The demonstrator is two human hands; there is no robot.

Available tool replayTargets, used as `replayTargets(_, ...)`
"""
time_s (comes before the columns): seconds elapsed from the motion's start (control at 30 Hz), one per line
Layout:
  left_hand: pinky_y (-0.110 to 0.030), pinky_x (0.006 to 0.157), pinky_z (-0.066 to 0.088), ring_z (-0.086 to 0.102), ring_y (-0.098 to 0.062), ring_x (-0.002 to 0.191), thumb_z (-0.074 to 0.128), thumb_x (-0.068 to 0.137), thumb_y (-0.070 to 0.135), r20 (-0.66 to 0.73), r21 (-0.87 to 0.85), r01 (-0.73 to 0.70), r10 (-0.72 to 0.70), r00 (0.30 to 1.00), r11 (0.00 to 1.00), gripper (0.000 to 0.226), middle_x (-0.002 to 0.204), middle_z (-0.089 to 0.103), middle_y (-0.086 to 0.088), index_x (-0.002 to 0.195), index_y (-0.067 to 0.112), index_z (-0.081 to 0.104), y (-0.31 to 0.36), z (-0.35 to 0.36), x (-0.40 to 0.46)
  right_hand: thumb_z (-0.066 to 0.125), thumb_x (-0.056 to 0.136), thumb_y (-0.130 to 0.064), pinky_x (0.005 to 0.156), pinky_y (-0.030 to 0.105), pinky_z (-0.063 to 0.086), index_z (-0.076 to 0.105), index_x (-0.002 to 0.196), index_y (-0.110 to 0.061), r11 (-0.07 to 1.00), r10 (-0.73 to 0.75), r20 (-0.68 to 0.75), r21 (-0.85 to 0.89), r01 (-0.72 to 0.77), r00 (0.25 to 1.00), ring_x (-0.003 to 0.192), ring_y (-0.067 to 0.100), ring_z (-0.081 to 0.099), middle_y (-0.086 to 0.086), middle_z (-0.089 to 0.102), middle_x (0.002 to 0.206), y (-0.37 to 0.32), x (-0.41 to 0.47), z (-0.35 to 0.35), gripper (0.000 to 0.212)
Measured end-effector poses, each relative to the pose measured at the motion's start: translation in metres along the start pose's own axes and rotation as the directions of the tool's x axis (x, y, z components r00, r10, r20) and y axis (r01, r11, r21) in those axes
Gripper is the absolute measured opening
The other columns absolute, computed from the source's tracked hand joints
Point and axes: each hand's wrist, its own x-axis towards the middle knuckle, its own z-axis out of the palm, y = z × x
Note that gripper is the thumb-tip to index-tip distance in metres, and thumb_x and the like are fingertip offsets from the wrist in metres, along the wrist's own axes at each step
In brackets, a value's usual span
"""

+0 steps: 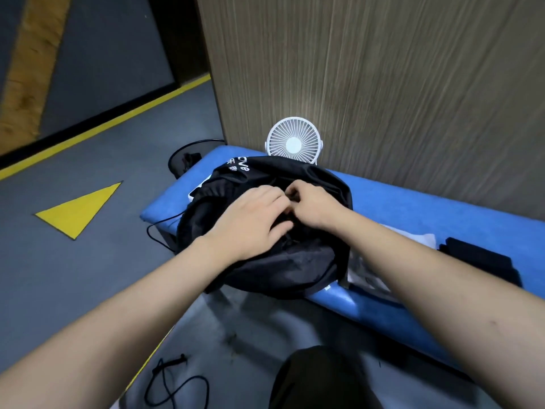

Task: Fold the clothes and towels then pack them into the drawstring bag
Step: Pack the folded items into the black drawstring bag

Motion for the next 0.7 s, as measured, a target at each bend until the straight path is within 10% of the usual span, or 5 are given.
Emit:
replayTargets(0.17, -0.049, 0.119, 0.016, 0.02, -0.019, 0.148, 0.015, 0.087, 0.071, 0.352, -0.009, 0.03, -0.025, 0.935, 1.0, 0.062, 0.156, 0.029, 0.012, 0.129, 0.044, 0.052, -0.025, 0.019, -0.001, 0.063, 0.089, -0.042, 0.099, 0.049, 0.039, 0.048, 0.134, -0.023, 0.891, 0.014, 0.125, -0.451, 0.044, 0.992, 0.126, 0.035, 0.049, 0.007, 0.048, 0.136, 0.003, -0.006, -0.004, 0.051)
replayTargets(0.33, -0.05, 0.112, 0.027, 0.028, -0.018, 0.143, 0.026, 0.085, 0.075, 0.279, 0.071, 0.03, -0.049, 0.959, 0.997, 0.053, 0.153, 0.035, 0.013, 0.107, 0.042, 0.062, -0.032, 0.024, -0.007, 0.067, 0.068, -0.078, 0.111, 0.055, 0.027, 0.026, 0.153, -0.025, 0.795, 0.219, 0.255, -0.606, -0.021, 0.942, 0.14, 0.037, 0.033, 0.007, 0.031, 0.154, 0.012, -0.008, -0.01, 0.109)
replayTargets(0.7, -0.04, 0.109, 0.029, 0.037, -0.017, 0.136, 0.032, 0.082, 0.071, 0.214, 0.01, 0.106, -0.105, 0.971, 0.994, 0.047, 0.146, 0.043, 0.014, 0.097, 0.041, 0.065, -0.053, 0.028, -0.007, 0.068, 0.071, -0.075, 0.114, 0.051, 0.026, 0.01, 0.158, -0.032, 0.802, 0.21, 0.292, -0.597, 0.006, 0.933, 0.144, 0.034, 0.032, 0.001, 0.025, 0.161, 0.039, -0.008, -0.034, 0.113)
